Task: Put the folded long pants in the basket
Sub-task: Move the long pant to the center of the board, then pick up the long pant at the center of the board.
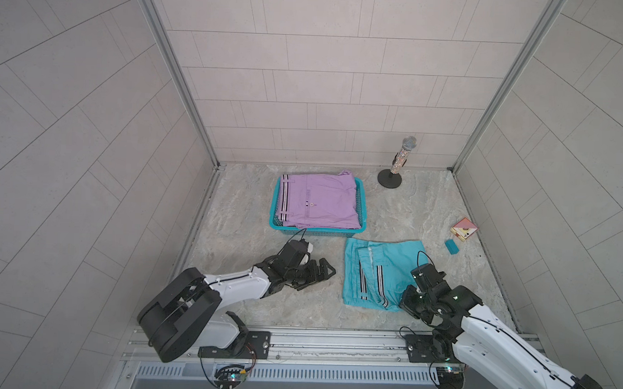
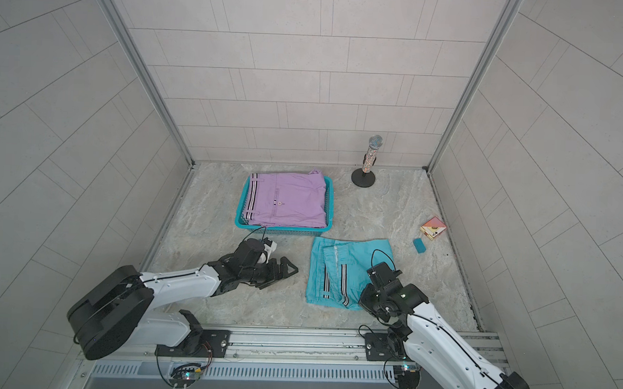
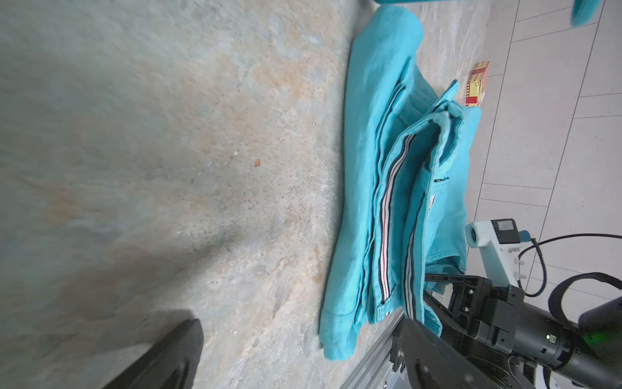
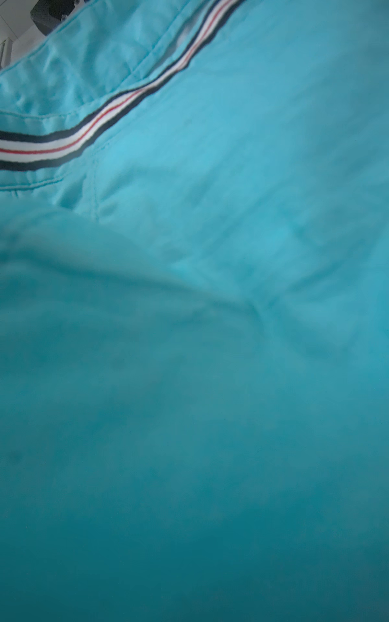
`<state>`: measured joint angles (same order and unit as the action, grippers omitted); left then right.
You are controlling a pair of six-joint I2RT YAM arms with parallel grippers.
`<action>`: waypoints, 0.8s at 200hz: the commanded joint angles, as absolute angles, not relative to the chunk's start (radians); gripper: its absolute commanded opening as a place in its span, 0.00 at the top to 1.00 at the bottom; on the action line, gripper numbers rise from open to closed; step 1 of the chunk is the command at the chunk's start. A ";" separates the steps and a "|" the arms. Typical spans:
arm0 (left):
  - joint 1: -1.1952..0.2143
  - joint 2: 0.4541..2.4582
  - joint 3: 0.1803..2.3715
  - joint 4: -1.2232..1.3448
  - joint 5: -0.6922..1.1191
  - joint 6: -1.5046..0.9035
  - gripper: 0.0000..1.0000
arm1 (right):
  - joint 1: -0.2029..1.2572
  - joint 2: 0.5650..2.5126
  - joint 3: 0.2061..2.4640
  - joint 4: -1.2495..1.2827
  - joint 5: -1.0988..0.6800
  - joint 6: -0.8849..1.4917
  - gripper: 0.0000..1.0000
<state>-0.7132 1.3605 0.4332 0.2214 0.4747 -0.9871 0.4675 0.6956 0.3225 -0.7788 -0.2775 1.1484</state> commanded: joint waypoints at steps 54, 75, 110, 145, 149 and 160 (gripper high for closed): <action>-0.810 1.567 0.472 0.269 0.480 -1.013 0.00 | 0.478 0.660 0.251 -0.825 -0.394 1.145 1.00; -0.822 1.632 0.472 0.346 0.485 -1.044 0.00 | 0.480 0.660 0.247 -0.768 -0.442 1.130 1.00; -0.824 1.692 0.489 0.403 0.488 -1.059 0.05 | 0.512 0.637 0.252 -0.748 -0.457 1.099 1.00; -0.826 1.724 0.512 0.405 0.488 -1.055 0.18 | 0.533 0.636 0.236 -0.697 -0.468 1.096 0.85; -0.825 1.729 0.513 0.406 0.491 -1.055 0.24 | 0.535 0.635 0.236 -0.687 -0.473 1.097 0.79; -0.825 1.743 0.511 0.417 0.498 -1.060 0.43 | 0.541 0.622 0.238 -0.660 -0.488 1.097 0.63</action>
<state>-0.8188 1.6726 0.5411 0.5518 0.5232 -1.0554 0.5213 0.6308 0.2588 -0.6918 -0.4423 1.1202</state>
